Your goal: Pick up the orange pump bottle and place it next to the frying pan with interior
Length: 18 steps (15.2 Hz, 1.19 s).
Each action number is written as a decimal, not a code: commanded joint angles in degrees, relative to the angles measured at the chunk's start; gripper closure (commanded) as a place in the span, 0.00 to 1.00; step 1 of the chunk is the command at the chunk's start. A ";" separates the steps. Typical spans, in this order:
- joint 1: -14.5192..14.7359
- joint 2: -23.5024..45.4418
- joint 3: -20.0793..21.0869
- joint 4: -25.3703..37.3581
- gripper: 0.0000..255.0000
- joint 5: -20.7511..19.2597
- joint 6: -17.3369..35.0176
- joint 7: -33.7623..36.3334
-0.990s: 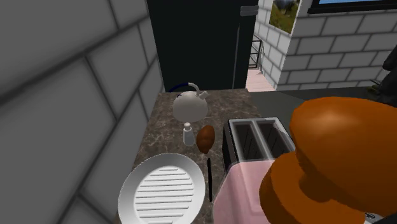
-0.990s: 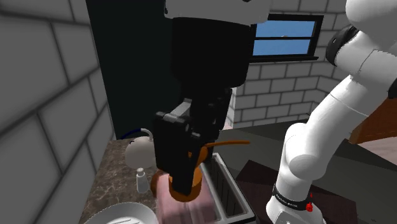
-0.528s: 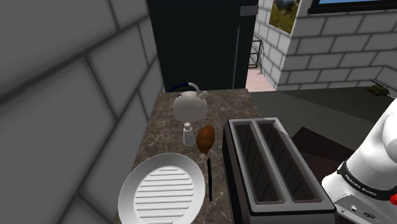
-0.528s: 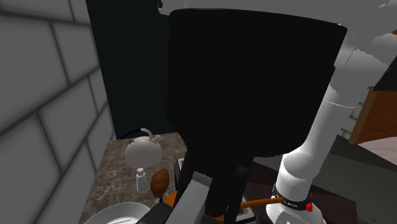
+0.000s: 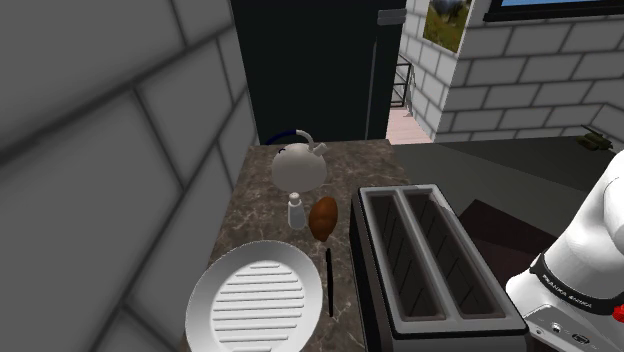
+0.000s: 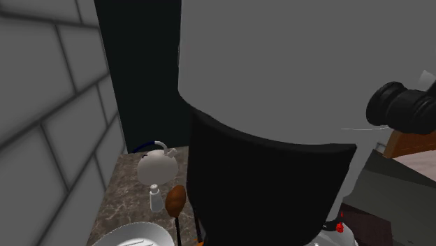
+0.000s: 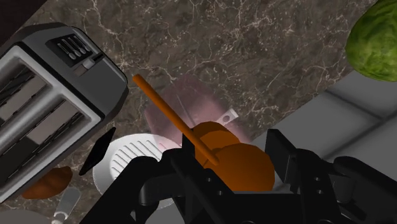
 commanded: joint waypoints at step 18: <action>3.64 -4.28 -2.00 -17.12 1.00 4.17 14.31 -2.47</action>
